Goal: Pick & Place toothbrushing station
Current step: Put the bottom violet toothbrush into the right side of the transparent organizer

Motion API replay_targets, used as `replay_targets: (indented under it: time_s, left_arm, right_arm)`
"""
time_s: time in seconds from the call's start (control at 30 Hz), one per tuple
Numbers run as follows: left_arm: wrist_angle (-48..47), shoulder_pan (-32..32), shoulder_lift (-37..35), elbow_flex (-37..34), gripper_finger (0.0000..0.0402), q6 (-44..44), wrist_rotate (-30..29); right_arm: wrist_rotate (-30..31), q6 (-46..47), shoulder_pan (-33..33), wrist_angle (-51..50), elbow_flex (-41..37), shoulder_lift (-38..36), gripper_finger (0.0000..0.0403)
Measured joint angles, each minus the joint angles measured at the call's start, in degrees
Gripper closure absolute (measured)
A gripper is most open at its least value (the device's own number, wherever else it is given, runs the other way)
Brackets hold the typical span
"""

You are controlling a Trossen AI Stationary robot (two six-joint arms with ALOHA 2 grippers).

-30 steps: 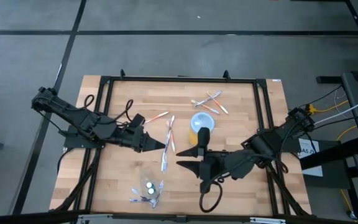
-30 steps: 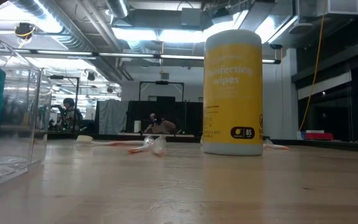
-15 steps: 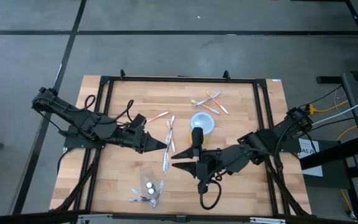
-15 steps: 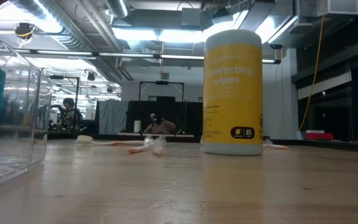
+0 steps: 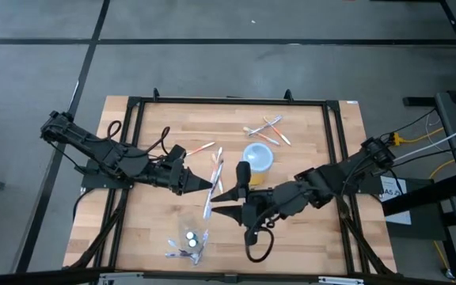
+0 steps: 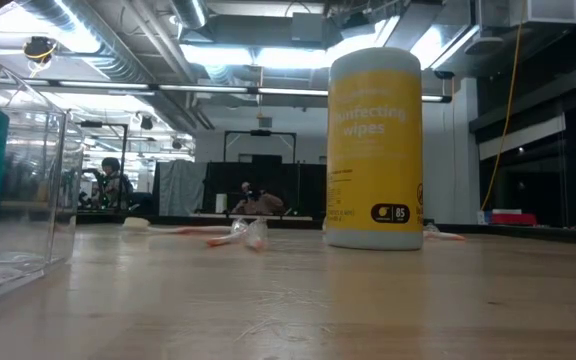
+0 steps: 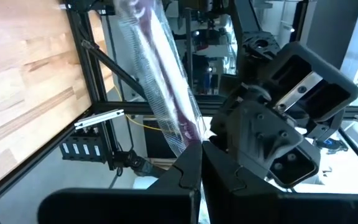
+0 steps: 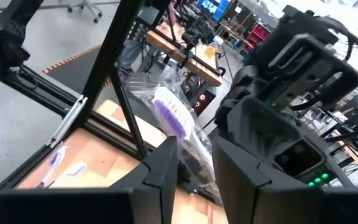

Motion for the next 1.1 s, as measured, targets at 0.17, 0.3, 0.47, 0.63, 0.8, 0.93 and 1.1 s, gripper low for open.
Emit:
replay_targets:
  time_s: [0.17,0.3,0.47,0.63,0.8,0.93,1.1]
  left_arm:
    - [0.0,-0.7,0.0,0.0,0.0400,0.0,-0.4]
    - [0.0,-1.2,0.0,0.0,0.0400,0.0,-0.9]
    - [0.3,-1.8,0.0,0.0,0.0400,0.0,-1.6]
    - [1.5,-2.4,0.0,0.0,0.0400,1.3,-2.4]
    - [1.5,-3.7,0.0,0.0,0.0400,6.0,-4.8]
    - [1.1,-5.2,-0.5,0.2,0.0400,13.0,-9.6]
    - [1.2,-7.5,-2.5,0.1,0.0387,22.0,-17.7]
  right_arm:
    - [-1.2,0.1,-0.2,0.3,0.0,0.5,0.0300]
    - [-1.3,-0.3,-0.5,0.3,0.0,0.6,0.0302]
    - [-1.5,-0.2,-0.7,0.3,0.0,0.6,0.0341]
    - [-2.7,-0.9,-0.7,0.6,0.0,0.6,0.0396]
    - [-4.6,-1.3,-0.4,3.7,0.4,0.6,0.0399]
    - [-5.1,-0.9,1.1,4.2,2.6,0.6,0.0400]
    - [-6.0,1.0,3.5,4.0,4.9,0.5,0.0401]
